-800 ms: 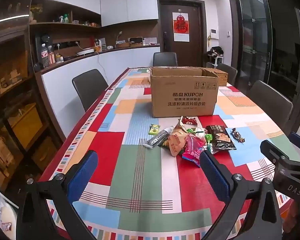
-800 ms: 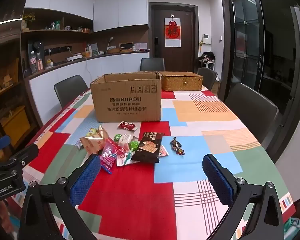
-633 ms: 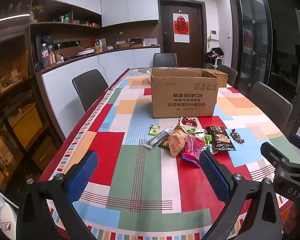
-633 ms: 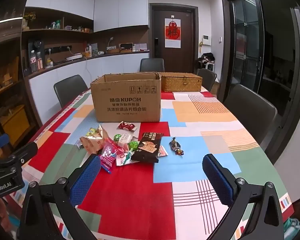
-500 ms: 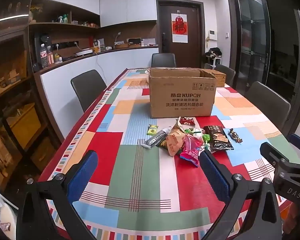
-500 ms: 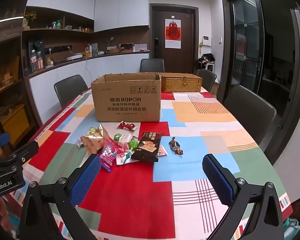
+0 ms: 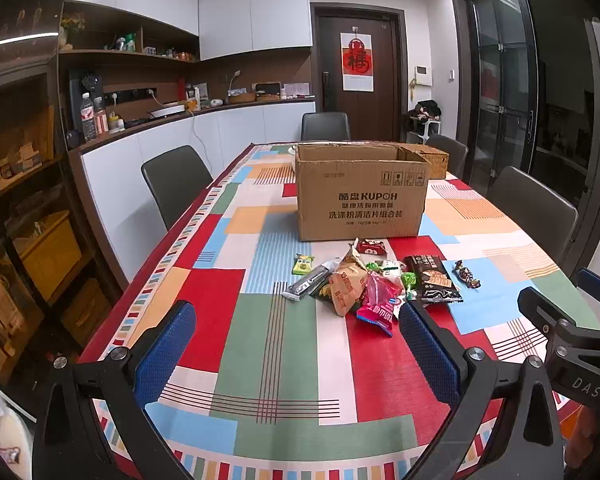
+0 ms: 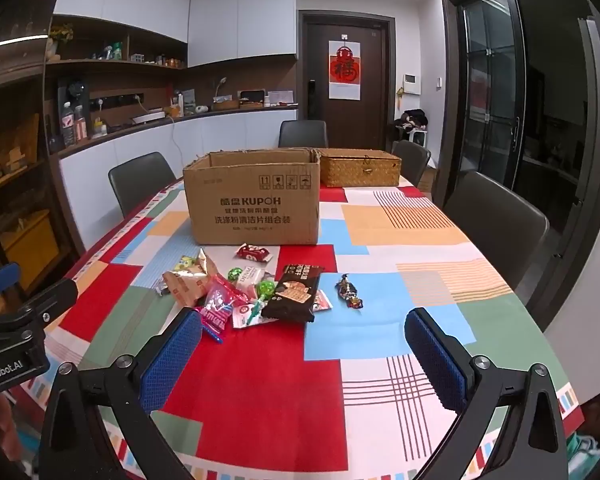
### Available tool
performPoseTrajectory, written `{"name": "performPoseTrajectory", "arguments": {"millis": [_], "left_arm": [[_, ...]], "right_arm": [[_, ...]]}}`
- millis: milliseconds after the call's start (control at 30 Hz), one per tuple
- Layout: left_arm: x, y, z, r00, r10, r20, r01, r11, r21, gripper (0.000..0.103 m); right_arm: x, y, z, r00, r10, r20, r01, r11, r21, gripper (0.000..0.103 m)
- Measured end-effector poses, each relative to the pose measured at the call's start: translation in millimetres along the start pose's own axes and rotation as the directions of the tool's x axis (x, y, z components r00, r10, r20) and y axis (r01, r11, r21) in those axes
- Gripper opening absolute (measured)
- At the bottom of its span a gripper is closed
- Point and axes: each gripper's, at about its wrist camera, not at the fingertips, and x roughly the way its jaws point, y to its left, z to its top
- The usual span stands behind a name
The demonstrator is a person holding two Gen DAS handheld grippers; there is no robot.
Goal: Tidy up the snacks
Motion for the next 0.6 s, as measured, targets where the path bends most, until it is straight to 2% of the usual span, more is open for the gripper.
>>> {"name": "performPoseTrajectory", "arguments": {"millis": [600], "left_arm": [[-2.5, 0.6, 0.5, 1.000, 0.002, 0.004, -0.002, 1.000, 0.000, 0.103]], "right_arm": [[-0.2, 0.3, -0.6, 1.000, -0.001, 0.000, 0.001, 1.000, -0.001, 0.103]]}}
